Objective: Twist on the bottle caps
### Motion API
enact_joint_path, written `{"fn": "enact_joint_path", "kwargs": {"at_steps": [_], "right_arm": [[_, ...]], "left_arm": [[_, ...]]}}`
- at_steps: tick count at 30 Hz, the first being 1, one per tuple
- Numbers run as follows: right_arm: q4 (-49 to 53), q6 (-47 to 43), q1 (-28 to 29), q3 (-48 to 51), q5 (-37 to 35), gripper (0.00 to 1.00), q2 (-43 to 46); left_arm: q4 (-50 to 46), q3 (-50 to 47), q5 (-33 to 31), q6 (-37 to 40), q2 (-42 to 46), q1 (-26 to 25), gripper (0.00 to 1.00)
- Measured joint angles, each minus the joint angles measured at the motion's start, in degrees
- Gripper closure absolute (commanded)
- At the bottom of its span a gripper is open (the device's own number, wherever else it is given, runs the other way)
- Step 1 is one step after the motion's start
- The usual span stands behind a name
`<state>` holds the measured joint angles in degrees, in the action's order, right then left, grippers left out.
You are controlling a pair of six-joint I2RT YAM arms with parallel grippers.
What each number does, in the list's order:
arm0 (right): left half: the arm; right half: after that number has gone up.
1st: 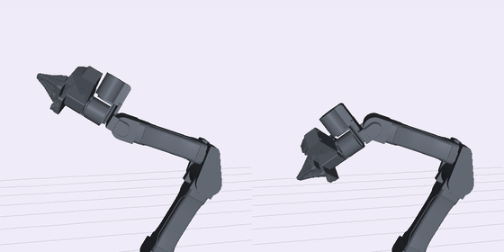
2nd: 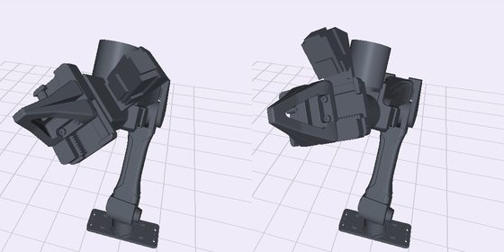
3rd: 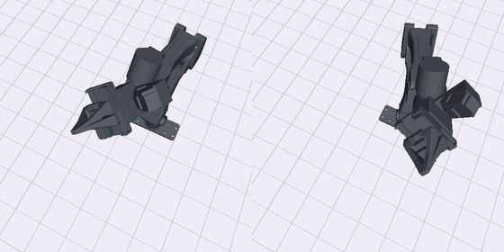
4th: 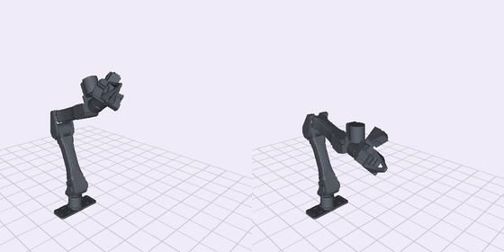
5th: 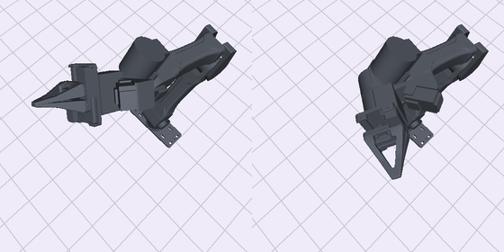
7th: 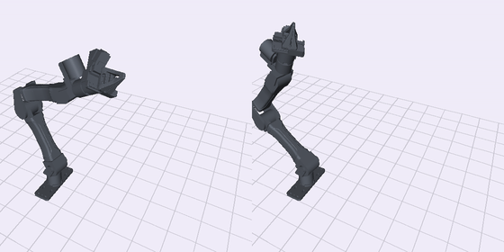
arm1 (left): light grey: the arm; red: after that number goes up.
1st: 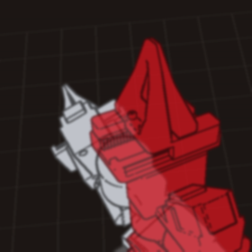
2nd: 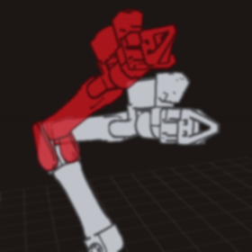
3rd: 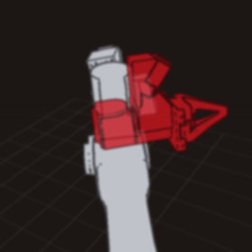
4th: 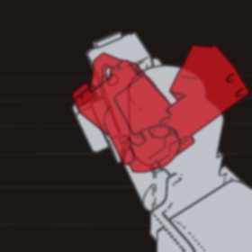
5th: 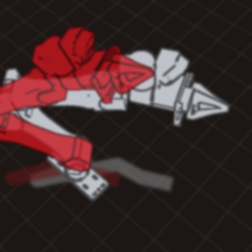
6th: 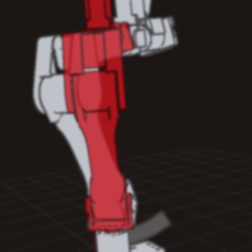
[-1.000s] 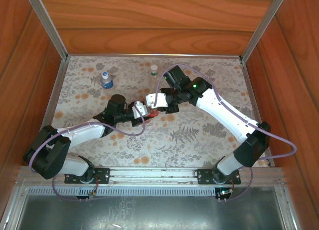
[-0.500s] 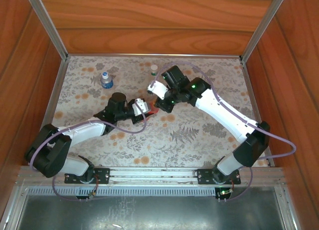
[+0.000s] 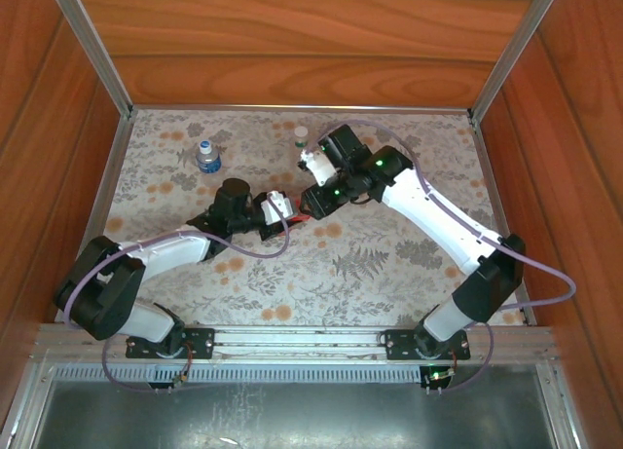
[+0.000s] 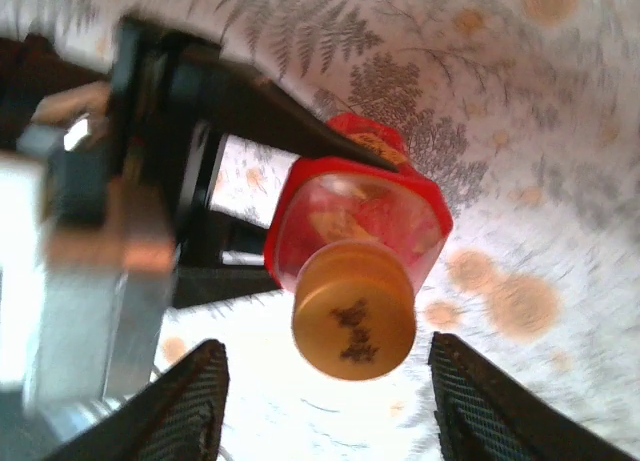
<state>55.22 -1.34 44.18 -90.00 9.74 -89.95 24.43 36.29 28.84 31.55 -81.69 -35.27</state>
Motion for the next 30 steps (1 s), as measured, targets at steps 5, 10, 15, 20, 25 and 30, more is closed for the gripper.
{"fn": "enact_joint_path", "kwargs": {"at_steps": [5, 10, 15, 20, 25, 30], "right_arm": [[3.0, -22.0, 0.0, -0.1, -0.8, 0.4, 3.8], [2.0, -42.6, 0.2, 3.9, -0.8, 0.43, 8.3], [0.5, -55.0, 1.0, 5.1, -1.2, 0.45, 7.9], [-0.6, -59.5, 1.6, 4.5, -1.8, 0.48, 5.5], [-1.2, -60.2, 1.7, 2.9, -1.8, 0.54, 3.4], [-1.2, -60.5, 2.1, 1.1, -1.7, 0.61, 1.8]], "left_arm": [[0.2, -0.5, 0.3, 0.2, 1.3, 0.0, 0.5], [0.3, -1.2, 1.6, 0.1, 2.7, 0.0, 0.5], [0.4, -1.7, 3.0, 0.1, 3.5, 0.0, 0.5], [0.3, -1.7, 3.8, -0.1, 3.5, 0.0, 0.5], [0.3, -2.6, 4.3, -0.1, 3.5, 0.0, 0.5], [0.4, -2.6, 4.5, -0.1, 3.6, 0.0, 0.5]]}}
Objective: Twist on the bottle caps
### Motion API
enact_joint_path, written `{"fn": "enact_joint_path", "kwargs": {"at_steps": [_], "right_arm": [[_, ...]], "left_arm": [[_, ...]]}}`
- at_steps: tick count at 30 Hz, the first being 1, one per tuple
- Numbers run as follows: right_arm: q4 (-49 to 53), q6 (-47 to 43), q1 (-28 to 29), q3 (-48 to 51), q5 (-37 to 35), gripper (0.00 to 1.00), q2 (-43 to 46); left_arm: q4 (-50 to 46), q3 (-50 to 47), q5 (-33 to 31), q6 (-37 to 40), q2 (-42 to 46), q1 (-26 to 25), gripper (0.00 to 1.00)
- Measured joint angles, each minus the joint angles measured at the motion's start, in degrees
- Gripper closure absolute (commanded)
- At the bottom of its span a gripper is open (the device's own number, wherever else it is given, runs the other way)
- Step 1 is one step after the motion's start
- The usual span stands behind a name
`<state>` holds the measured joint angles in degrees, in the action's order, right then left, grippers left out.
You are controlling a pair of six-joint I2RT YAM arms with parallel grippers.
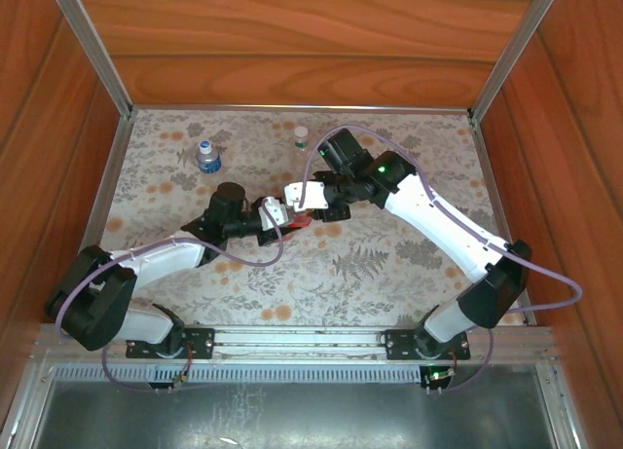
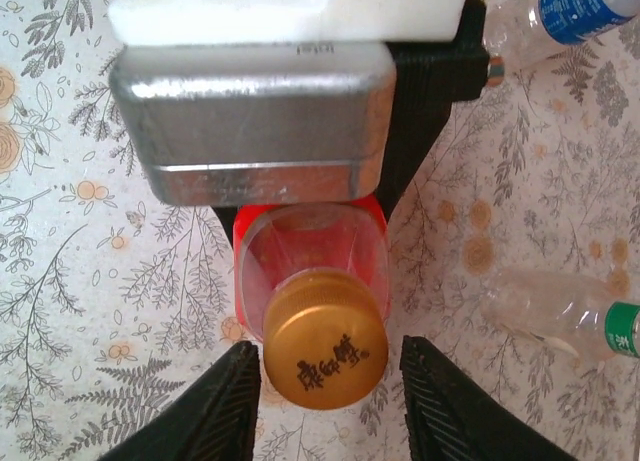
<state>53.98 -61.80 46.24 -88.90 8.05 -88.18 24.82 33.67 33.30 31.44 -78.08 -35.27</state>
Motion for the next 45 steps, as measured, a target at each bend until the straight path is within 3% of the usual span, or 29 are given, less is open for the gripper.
{"fn": "enact_joint_path", "kwargs": {"at_steps": [6, 12, 23, 26, 28, 31, 39, 42, 45], "right_arm": [[1.0, 0.0, 0.2, -1.2, 0.3, 0.67, -0.9], [1.3, -0.1, 0.3, -1.2, 0.7, 0.61, -1.4], [3.5, 0.2, 0.3, -3.8, 1.2, 0.76, -3.6], [3.4, 1.9, 0.3, -3.7, 1.2, 0.88, -3.6], [2.5, 7.5, 0.3, -3.6, 0.6, 0.96, -3.5], [1.4, 20.9, 0.4, -3.7, -0.5, 0.99, -3.5], [-1.7, 65.5, 0.4, -2.1, -1.8, 0.99, -4.1], [-3.1, 76.8, 0.3, -0.1, -1.6, 0.93, -4.1], [-3.8, 80.4, 0.3, 0.3, -1.7, 0.76, -4.1]], "left_arm": [[0.0, -0.2, -0.2, -0.2, 0.1, 0.0, 0.5], [0.0, -0.9, -0.1, -0.2, 0.7, 0.0, 0.5], [0.0, -1.0, -0.7, -0.2, 1.1, 0.0, 0.5], [-0.1, -1.0, -0.8, -0.3, 1.2, 0.0, 0.5], [0.0, -1.0, -1.5, -0.5, 1.2, 0.0, 0.5], [0.5, -0.9, -2.5, -1.1, 1.2, 0.1, 0.5], [0.1, -0.3, -4.2, -1.9, 0.2, 0.5, 0.5], [-1.0, -0.3, -4.5, -1.7, -0.6, 0.5, 0.5], [-1.2, -0.3, -4.6, -1.5, -0.7, 0.5, 0.5]]}}
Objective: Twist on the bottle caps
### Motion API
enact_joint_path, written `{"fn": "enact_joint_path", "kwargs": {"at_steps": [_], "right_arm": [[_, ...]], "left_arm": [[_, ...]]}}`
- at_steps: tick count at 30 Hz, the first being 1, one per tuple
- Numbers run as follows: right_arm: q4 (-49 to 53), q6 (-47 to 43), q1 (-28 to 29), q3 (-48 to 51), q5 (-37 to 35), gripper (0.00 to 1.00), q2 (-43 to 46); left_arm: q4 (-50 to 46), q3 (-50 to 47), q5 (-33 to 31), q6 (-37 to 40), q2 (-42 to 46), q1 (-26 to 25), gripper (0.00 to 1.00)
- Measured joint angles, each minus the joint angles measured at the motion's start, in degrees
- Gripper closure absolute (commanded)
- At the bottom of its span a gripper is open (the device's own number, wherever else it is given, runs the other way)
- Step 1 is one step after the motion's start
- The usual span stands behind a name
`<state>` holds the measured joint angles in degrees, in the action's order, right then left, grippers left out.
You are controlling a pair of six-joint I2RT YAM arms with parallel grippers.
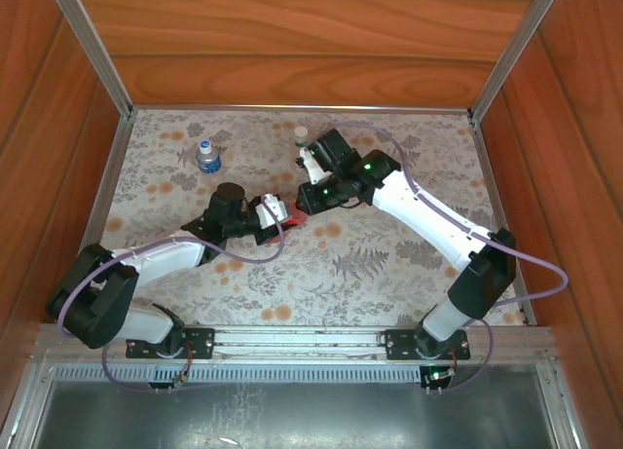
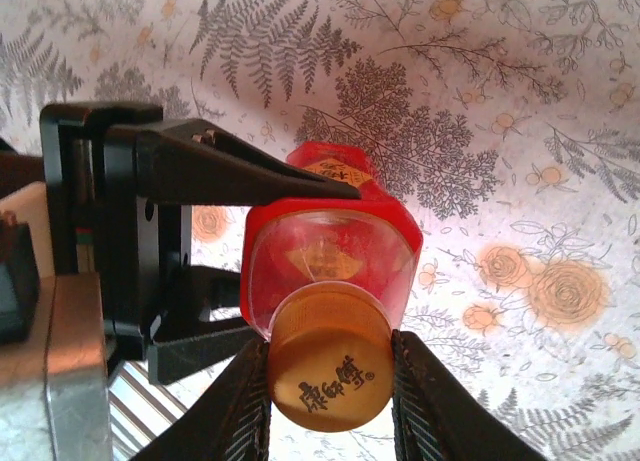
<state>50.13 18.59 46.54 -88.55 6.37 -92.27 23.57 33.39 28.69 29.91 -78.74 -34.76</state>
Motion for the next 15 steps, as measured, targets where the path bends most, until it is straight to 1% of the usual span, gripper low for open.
{"fn": "enact_joint_path", "kwargs": {"at_steps": [2, 3, 6, 8, 10, 15], "right_arm": [[-0.1, -2.2, 0.0, 0.1, 0.0, 0.63, 0.2], [0.0, -3.8, 0.0, 0.1, -0.1, 0.59, 0.3], [-0.5, -13.0, 0.0, 0.2, -0.2, 0.51, 1.3], [-1.1, -21.3, 0.0, 1.2, -0.2, 0.45, 3.1], [-0.9, -30.1, 0.0, 2.3, -0.2, 0.43, 5.3], [-0.1, -53.2, -0.1, 3.8, 0.3, 0.42, 9.6]], "left_arm": [[0.0, 0.0, -0.1, 0.0, 0.0, 0.0, 0.5], [0.1, 0.0, -0.1, 0.0, 0.0, 0.0, 0.5], [0.5, 0.0, 0.4, 0.1, 0.3, -0.1, 0.5], [0.8, 0.0, 1.0, 0.1, 0.5, -0.1, 0.5], [0.9, 0.0, 1.4, 0.1, 0.8, -0.1, 0.5], [1.0, -0.3, 2.0, 0.1, 1.3, -0.1, 0.5]]}}
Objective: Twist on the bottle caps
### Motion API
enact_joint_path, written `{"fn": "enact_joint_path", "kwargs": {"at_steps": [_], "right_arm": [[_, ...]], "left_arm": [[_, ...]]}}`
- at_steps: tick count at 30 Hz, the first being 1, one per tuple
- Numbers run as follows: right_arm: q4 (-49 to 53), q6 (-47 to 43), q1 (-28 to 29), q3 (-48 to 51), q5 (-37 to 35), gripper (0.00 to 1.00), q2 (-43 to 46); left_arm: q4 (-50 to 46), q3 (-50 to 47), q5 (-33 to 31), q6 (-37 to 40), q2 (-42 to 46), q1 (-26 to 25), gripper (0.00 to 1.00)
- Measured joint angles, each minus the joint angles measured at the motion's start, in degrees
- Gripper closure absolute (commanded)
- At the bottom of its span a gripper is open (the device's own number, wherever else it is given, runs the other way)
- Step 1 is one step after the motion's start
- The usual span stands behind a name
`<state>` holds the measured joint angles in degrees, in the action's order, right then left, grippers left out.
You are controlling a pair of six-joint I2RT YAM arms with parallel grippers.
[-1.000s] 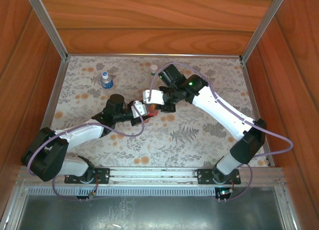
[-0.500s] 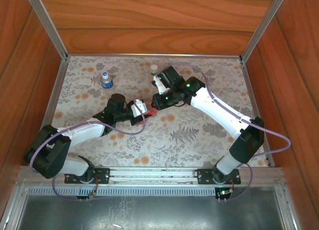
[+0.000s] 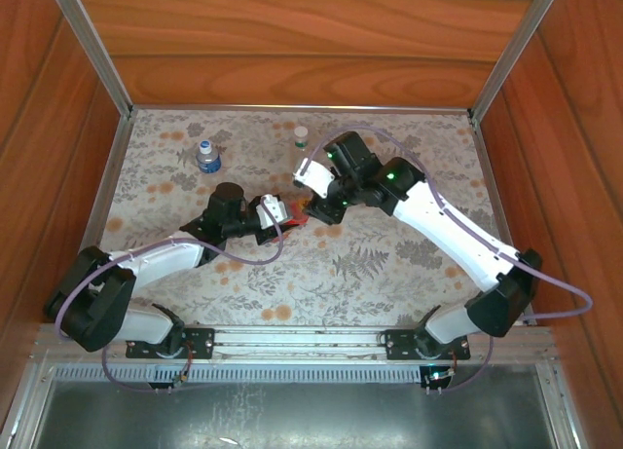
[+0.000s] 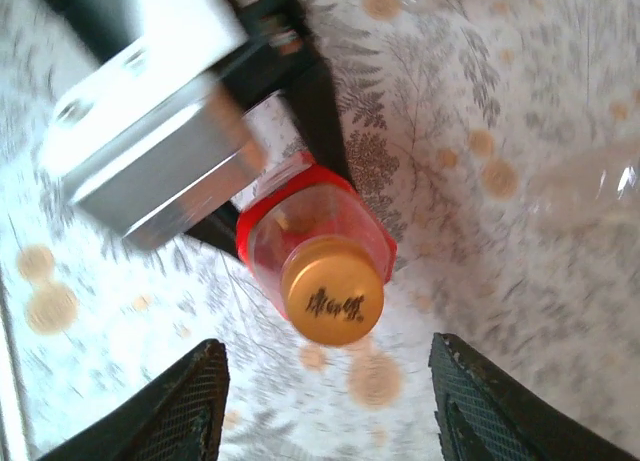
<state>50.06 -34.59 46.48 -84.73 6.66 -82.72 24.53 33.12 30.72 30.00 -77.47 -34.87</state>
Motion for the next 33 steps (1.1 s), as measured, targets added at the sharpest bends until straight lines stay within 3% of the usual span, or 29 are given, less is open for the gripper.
{"fn": "enact_joint_path", "kwargs": {"at_steps": [4, 10, 33], "right_arm": [[2.3, -13.0, 0.0, -1.6, 1.2, 0.45, -0.8], [5.5, -21.2, 0.0, -7.2, 3.1, 0.55, -5.8], [7.4, -22.8, -1.6, -9.1, 5.4, 0.67, -10.3]], "left_arm": [[0.0, -0.1, 0.6, 0.0, 0.1, 0.0, 0.5], [0.1, -0.1, 1.1, 0.0, 0.1, 0.0, 0.5], [0.1, -0.1, 1.7, 0.0, 0.3, 0.0, 0.5]]}}
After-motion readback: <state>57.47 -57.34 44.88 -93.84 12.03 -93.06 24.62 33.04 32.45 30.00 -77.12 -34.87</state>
